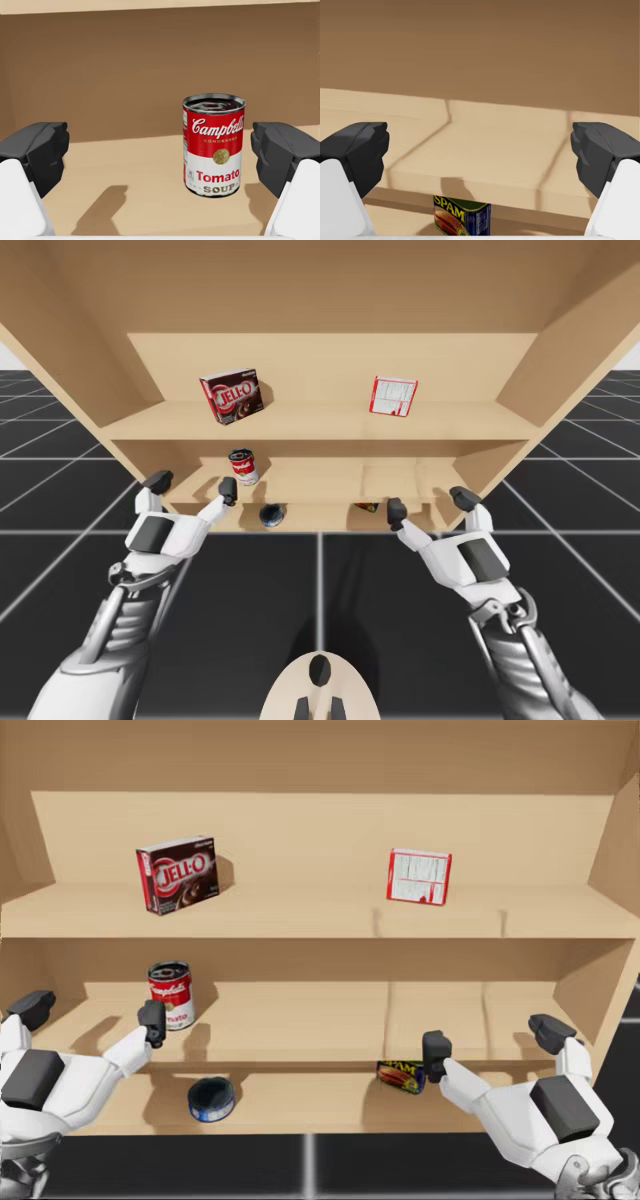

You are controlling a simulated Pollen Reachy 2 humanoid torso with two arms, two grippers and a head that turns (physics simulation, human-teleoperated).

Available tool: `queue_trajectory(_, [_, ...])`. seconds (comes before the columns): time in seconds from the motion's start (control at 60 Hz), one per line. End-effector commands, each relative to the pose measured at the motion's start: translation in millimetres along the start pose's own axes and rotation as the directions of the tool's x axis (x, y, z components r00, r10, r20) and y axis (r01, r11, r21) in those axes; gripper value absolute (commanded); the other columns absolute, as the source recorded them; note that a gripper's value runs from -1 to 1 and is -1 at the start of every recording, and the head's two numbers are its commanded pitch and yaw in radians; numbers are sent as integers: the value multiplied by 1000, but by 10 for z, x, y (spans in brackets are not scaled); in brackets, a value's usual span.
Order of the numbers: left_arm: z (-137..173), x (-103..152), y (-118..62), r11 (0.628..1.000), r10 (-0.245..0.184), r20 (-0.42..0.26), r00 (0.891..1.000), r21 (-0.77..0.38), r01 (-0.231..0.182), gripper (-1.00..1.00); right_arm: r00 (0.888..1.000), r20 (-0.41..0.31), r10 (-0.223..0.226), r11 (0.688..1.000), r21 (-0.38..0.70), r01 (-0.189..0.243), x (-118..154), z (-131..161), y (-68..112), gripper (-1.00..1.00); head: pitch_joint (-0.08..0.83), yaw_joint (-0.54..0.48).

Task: Find the potted meat can on the shelf and bring it to me.

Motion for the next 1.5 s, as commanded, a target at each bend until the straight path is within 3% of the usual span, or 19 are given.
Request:
queue_trajectory(0.017, [10,15,2,1000,2,12,1000,-4,-2,-1000,1000,-6,-9,1000,-3,9,-25,-10,20,-1000,400,-41])
queue_trajectory(0.433, [54,72,-10,1000,12,33,999,-16,-12,-1000,1000,-14,-24,1000,0,24,-23,-8,36,-1000,571,-155])
queue_trajectory(0.65, [64,76,-30,1000,18,31,999,-15,-17,-1000,997,-22,-71,997,31,72,130,143,191,-1000,586,-160])
queue_trajectory(0.733, [63,72,-29,1000,20,29,999,-14,-20,-1000,992,-54,-112,992,53,115,193,289,300,-1000,585,-162])
queue_trajectory(0.817, [64,71,-32,1000,24,26,999,-14,-24,-1000,979,-95,-182,981,56,188,210,427,414,-1000,583,-164])
queue_trajectory(0.85, [64,71,-33,1000,25,26,999,-14,-25,-1000,979,-100,-175,982,51,181,206,452,432,-1000,582,-164])
queue_trajectory(0.917, [72,83,-35,999,28,29,999,-15,-28,-1000,980,-105,-167,985,34,172,137,511,498,-1000,580,-167])
queue_trajectory(1.117, [74,97,-24,999,38,36,999,-18,-38,-1000,962,-193,-190,976,65,206,-197,514,570,-1000,575,-159])
queue_trajectory(1.283, [66,103,-6,999,42,43,998,-17,-41,-1000,966,-202,-159,986,23,167,-464,257,575,-1000,574,-156])
queue_trajectory(1.5, [73,109,8,999,43,44,998,-16,-42,-1000,952,-256,-169,985,-24,169,-795,-186,527,-1000,577,-156])
